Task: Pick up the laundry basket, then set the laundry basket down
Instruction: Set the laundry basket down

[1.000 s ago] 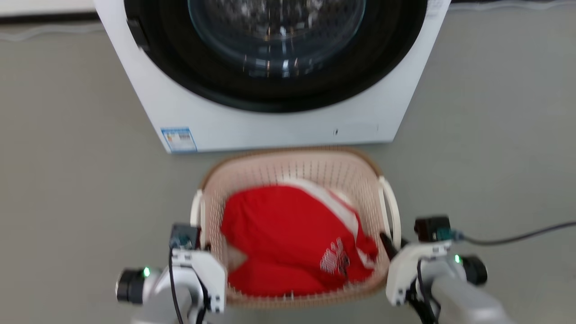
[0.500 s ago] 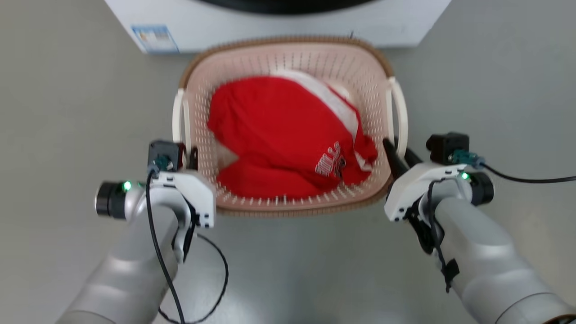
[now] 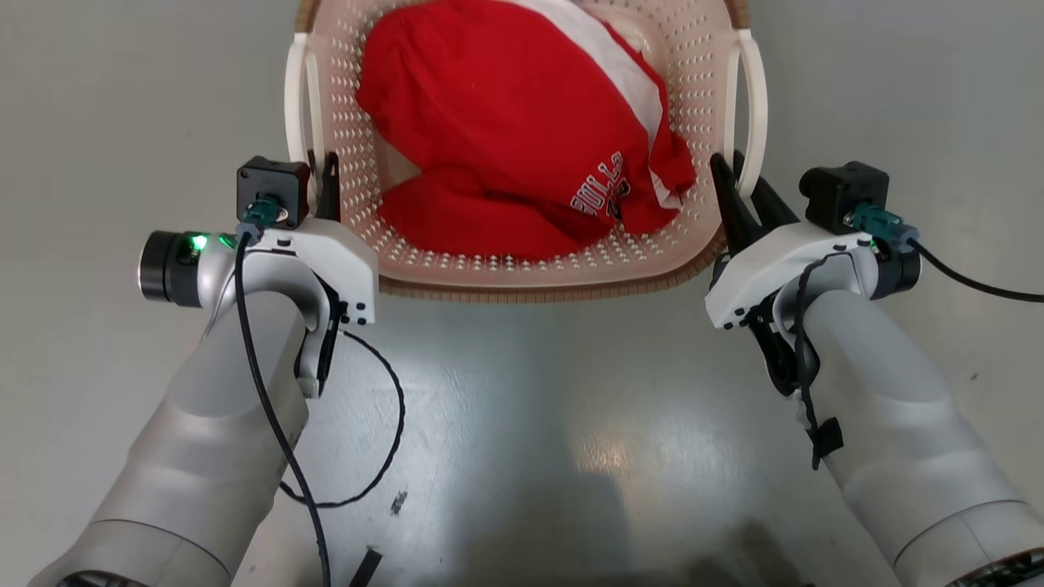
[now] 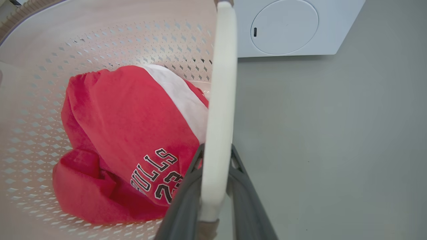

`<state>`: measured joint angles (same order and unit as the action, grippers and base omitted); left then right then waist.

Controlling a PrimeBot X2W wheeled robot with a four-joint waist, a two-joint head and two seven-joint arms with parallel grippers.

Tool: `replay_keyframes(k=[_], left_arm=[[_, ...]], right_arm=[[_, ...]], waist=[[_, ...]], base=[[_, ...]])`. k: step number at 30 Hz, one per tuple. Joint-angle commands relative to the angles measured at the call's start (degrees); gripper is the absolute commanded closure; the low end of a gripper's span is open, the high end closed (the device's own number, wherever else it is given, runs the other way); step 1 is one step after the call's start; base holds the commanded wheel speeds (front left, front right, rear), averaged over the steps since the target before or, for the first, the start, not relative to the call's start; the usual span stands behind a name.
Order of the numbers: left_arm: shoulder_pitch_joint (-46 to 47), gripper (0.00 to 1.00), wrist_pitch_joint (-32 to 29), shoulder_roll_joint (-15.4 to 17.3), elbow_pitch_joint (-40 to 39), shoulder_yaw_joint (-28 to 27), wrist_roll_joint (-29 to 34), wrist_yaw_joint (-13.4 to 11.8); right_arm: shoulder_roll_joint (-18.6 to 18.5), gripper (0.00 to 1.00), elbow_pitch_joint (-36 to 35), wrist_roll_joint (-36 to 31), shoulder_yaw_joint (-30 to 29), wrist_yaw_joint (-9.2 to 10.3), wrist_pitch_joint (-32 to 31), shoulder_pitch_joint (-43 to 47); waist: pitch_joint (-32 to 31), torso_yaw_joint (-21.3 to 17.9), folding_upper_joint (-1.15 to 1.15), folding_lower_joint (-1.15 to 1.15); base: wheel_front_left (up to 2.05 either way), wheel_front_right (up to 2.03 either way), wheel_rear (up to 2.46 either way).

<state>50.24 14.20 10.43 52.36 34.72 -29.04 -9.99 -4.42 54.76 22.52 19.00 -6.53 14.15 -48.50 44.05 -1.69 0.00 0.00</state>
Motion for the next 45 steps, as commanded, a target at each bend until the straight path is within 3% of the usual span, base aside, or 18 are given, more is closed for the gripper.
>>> replay_keyframes(k=[1, 19, 42, 43, 44, 45], left_arm=[[1.9, 1.0, 0.8, 1.3, -1.4, -1.8, 1.6, 0.5], [4.8, 1.0, 0.8, -1.3, -2.9, -11.4, 11.5, 2.9], [6.0, 1.0, 0.8, -3.6, -1.2, -18.4, 16.9, 5.3], [6.1, 1.0, 0.8, -3.7, -0.6, -18.7, 16.8, 5.5], [6.3, 0.67, 0.8, -3.8, -0.1, -18.6, 17.1, 5.7], [6.6, 0.21, 0.8, -3.9, 0.2, -18.6, 17.4, 5.8]], right_arm=[[1.5, 1.0, -1.8, -1.1, 1.0, -0.96, 0.8, 0.4], [1.5, 1.0, -4.1, -4.7, -4.2, -0.96, 0.9, -2.9], [1.5, 1.0, -3.7, -5.6, -6.2, -0.96, 0.9, -4.2], [1.5, 0.93, -3.5, -5.5, -6.6, -0.96, 0.9, -4.3], [1.5, 0.56, -3.2, -5.5, -7.0, -0.96, 0.9, -4.5], [1.5, 0.15, -3.0, -5.5, -7.2, -0.96, 0.9, -4.7]], waist=[[1.8, 0.0, 0.0, 0.0], [9.7, -0.1, 0.0, 0.0], [12.4, -0.2, 0.0, 0.0], [12.6, -0.2, 0.0, 0.0], [12.9, -0.2, 0.0, 0.0], [13.2, -0.2, 0.0, 0.0]], base=[[0.0, 0.0, 0.0], [0.0, 0.0, 0.0], [0.0, 0.0, 0.0], [0.0, 0.0, 0.0], [0.0, 0.0, 0.0], [0.0, 0.0, 0.0]])
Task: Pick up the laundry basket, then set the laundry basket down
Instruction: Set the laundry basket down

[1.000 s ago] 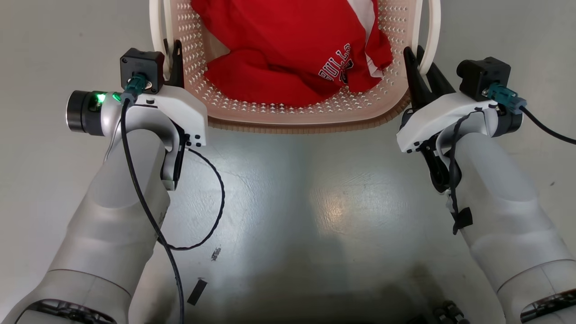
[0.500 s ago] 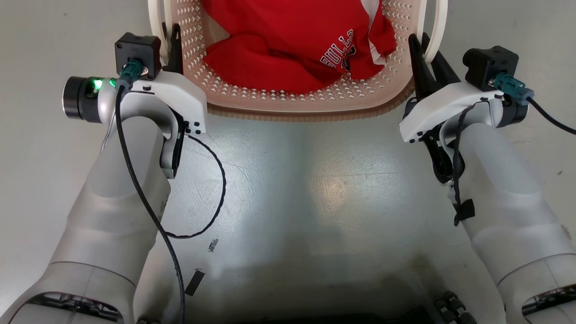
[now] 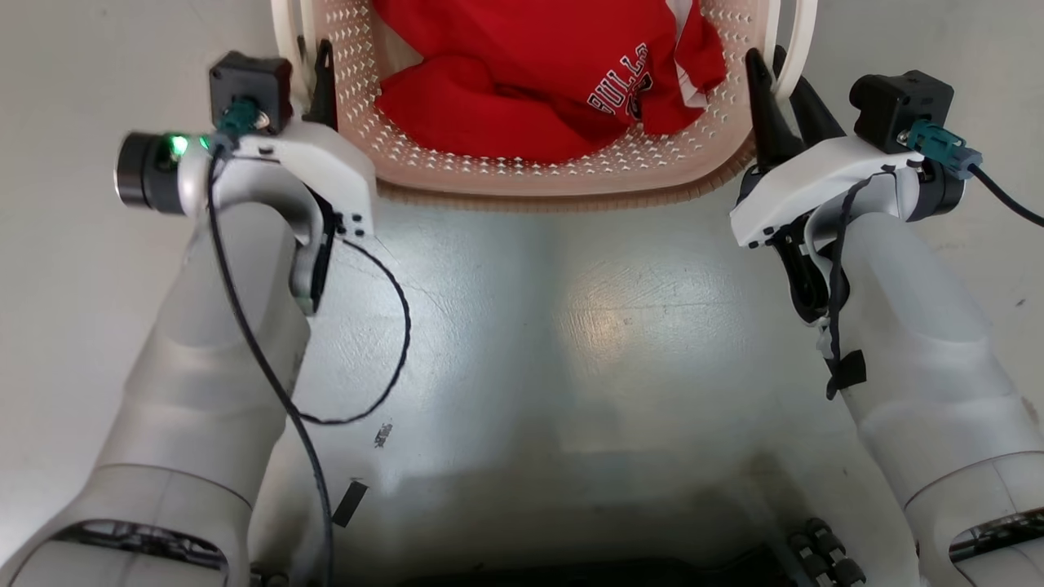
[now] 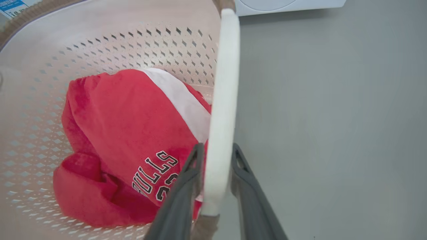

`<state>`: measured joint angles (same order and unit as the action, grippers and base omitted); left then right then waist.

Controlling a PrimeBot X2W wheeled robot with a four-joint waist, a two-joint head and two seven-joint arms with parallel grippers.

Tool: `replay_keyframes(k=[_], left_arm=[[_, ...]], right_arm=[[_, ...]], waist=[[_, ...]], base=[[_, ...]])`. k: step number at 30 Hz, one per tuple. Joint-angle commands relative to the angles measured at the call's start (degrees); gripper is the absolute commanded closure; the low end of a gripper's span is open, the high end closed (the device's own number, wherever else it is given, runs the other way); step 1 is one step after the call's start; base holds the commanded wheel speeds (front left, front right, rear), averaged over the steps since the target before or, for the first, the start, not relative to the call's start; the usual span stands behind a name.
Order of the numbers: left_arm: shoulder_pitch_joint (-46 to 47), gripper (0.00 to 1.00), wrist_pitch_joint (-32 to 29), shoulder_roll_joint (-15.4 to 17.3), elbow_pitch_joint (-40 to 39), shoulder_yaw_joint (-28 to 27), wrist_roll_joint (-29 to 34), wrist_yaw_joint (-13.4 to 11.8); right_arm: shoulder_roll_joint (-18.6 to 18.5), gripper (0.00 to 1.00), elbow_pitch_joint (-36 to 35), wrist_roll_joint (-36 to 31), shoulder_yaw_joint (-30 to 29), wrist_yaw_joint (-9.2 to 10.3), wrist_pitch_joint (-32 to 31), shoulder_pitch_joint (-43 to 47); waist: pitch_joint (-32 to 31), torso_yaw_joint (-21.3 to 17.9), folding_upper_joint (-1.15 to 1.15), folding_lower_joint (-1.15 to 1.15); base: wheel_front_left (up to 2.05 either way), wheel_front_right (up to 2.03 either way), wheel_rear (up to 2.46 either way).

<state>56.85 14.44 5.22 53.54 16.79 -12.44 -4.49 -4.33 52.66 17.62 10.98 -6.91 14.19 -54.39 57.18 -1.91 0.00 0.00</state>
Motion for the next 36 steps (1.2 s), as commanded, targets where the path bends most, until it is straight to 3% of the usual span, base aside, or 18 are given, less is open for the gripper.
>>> replay_keyframes(k=[1, 22, 36], left_arm=[[0.3, 0.0, 0.6, 1.2, -0.9, -1.1, 0.7, 0.3], [0.7, 0.0, 0.6, -0.2, -2.3, -5.6, 3.3, 0.8], [-3.2, 0.0, 0.6, -1.3, -4.8, -8.0, 4.0, 1.5]], right_arm=[[1.5, 0.0, -0.6, -0.7, 0.7, -0.58, 0.8, 1.0], [1.5, 0.0, -0.9, -2.4, -2.3, -0.58, 0.8, 0.2], [1.5, 0.0, -4.8, -3.2, -4.4, -0.58, 0.8, 2.6]], waist=[[0.4, 0.0, 0.0, 0.0], [1.4, -0.1, 0.0, 0.0], [-6.1, -0.3, 0.0, 0.0]], base=[[0.0, 0.0, 0.0], [0.0, 0.0, 0.0], [0.0, 0.0, 0.0]])
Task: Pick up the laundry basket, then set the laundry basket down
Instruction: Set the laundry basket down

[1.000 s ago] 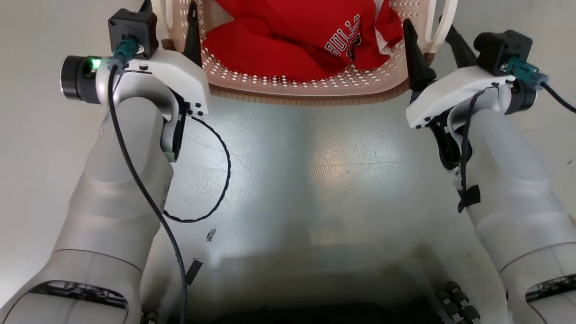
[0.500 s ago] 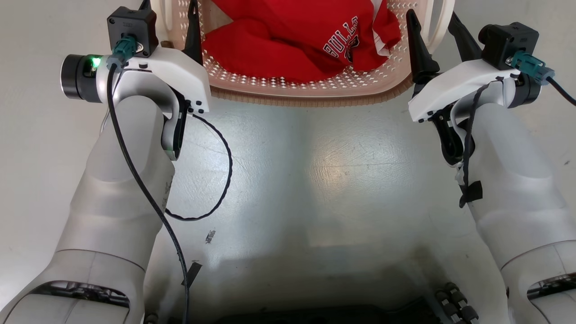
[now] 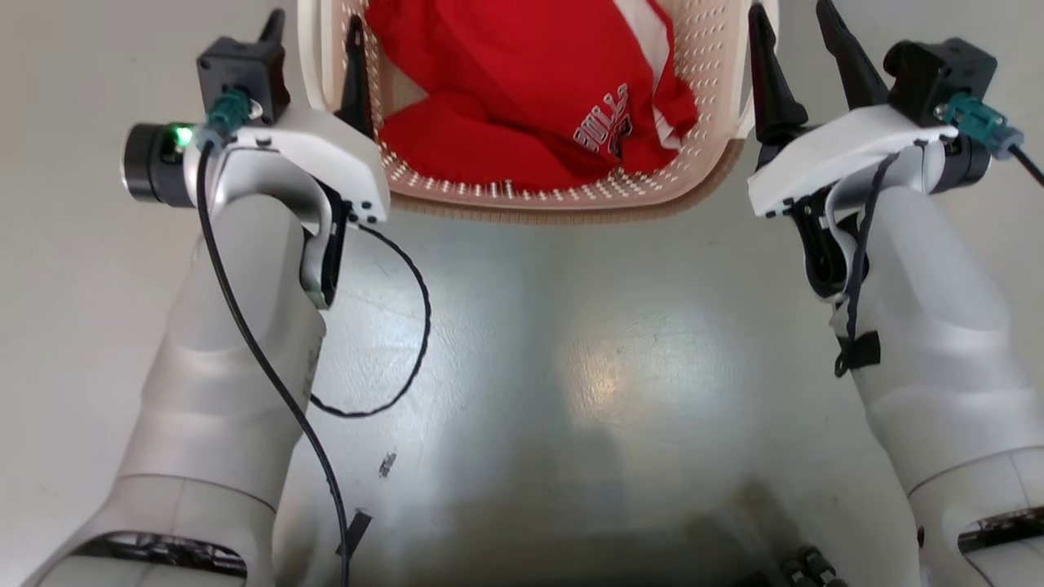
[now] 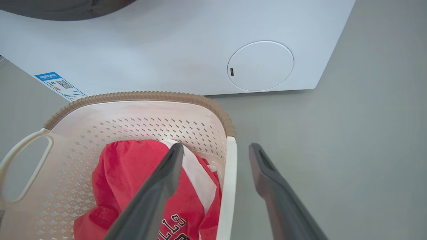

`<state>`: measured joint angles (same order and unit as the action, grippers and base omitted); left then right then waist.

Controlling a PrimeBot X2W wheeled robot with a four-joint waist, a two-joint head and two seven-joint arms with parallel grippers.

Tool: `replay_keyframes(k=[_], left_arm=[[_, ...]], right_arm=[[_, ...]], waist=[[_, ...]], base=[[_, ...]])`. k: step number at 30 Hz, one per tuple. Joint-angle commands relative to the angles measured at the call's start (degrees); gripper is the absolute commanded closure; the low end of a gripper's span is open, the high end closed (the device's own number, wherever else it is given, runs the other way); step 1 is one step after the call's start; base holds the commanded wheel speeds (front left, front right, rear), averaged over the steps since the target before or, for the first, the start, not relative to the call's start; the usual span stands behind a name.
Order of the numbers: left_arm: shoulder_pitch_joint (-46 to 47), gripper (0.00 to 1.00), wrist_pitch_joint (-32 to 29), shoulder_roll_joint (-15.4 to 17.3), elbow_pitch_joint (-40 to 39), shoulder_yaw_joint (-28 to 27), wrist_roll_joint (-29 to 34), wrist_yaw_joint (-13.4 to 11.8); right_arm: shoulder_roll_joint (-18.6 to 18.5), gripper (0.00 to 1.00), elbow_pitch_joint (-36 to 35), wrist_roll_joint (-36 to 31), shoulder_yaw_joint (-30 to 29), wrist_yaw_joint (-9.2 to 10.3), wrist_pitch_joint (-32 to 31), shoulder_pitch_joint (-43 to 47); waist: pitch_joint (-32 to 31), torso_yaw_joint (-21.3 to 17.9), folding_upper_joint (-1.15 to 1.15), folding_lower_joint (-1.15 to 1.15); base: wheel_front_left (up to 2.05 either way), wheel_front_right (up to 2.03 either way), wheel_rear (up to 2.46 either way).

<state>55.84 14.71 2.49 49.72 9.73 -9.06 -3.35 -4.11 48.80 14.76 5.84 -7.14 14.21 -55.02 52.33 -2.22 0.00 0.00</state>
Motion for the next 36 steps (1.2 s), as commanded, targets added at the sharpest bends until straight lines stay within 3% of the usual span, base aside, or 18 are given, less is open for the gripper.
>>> replay_keyframes(k=[1, 21, 36], left_arm=[[-2.7, 0.0, 0.3, 1.4, -1.4, -1.1, 0.6, 0.5], [-19.9, 0.0, 0.3, 0.4, -14.4, -7.3, -0.9, 6.1], [-38.6, 0.0, 0.3, 0.4, -23.1, -11.4, -2.6, 7.9]], right_arm=[[1.2, 0.0, -1.4, -0.7, 0.6, -0.35, 0.8, 3.5], [1.2, 0.0, -12.6, -6.1, 0.8, -0.35, 0.8, 17.4], [1.2, 0.0, -18.3, -8.6, -0.9, -0.35, 0.8, 33.8]], waist=[[-2.2, 0.0, 0.0, 0.0], [-28.7, 0.9, 0.0, 0.0], [-45.9, 1.5, 0.0, 0.0]], base=[[0.0, 0.0, 0.0], [0.0, 0.0, 0.0], [0.0, 0.0, 0.0]])
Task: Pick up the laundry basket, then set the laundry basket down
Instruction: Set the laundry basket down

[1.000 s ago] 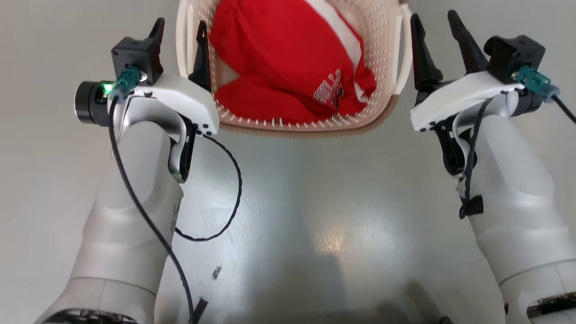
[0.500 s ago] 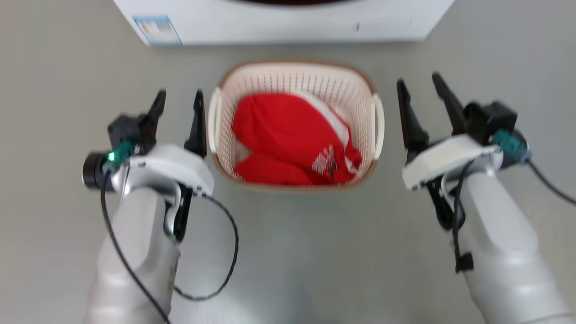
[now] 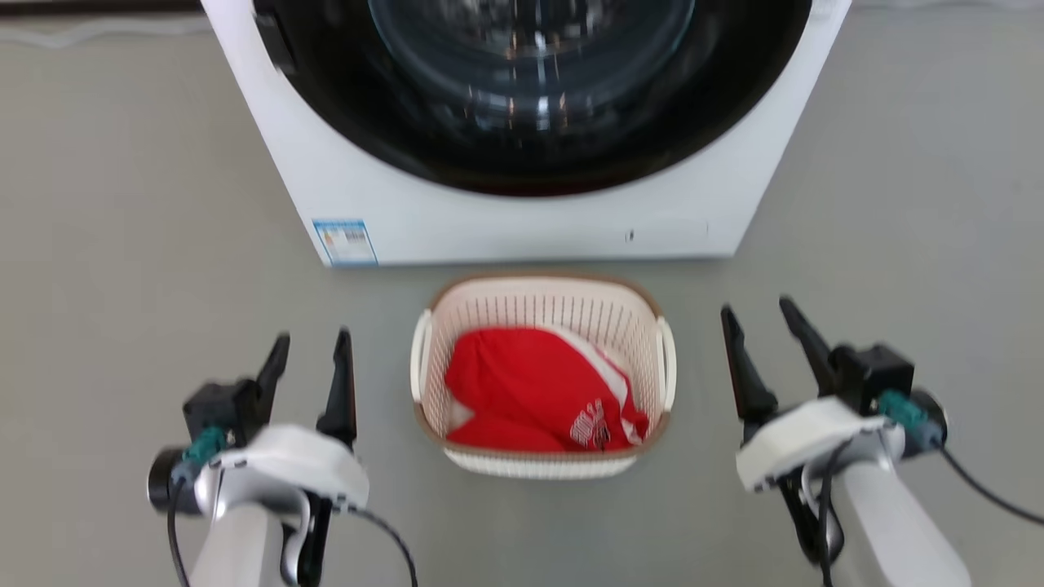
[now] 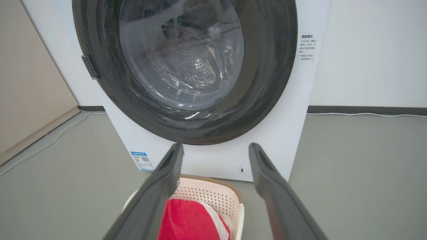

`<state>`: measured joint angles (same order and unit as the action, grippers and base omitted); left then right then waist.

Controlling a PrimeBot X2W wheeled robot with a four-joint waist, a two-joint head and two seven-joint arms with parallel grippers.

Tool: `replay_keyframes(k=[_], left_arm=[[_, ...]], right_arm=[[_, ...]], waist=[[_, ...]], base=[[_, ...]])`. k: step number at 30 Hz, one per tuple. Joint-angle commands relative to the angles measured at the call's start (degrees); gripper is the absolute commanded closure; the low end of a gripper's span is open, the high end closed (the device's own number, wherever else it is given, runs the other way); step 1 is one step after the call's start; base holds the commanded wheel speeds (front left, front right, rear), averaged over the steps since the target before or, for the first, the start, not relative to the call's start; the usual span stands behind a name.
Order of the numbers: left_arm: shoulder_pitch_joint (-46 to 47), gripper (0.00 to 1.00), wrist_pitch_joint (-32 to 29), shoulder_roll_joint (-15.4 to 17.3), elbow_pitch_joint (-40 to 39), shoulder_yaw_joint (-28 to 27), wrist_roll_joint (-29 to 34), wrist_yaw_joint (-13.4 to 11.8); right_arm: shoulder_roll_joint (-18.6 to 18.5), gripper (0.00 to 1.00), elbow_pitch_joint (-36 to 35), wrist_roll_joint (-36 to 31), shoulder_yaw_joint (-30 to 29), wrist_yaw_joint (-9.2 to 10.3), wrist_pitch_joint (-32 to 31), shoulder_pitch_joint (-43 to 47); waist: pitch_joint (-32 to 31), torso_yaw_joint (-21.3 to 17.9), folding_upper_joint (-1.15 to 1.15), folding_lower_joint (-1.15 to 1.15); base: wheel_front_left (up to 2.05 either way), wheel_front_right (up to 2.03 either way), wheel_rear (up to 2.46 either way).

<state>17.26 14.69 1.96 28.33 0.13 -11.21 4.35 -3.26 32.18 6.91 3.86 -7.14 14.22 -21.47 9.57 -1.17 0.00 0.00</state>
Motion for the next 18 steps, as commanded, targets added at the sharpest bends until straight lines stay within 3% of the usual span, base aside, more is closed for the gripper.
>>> replay_keyframes(k=[1, 18], left_arm=[[-1.0, 0.0, 0.3, 0.9, -2.1, -1.8, -0.4, 0.3], [-14.0, 0.0, 0.3, 0.9, -8.0, -4.9, -2.0, -0.4]], right_arm=[[0.4, 0.0, -2.1, -0.9, 0.9, -0.35, 0.8, 1.3], [-0.7, 0.0, -8.8, -1.4, -3.2, -0.35, 0.8, 15.0]], waist=[[-4.0, 0.6, 0.0, 0.0], [-11.3, 1.3, 0.0, 0.0]], base=[[0.0, 0.0, 0.0], [0.0, 0.0, 0.0]])
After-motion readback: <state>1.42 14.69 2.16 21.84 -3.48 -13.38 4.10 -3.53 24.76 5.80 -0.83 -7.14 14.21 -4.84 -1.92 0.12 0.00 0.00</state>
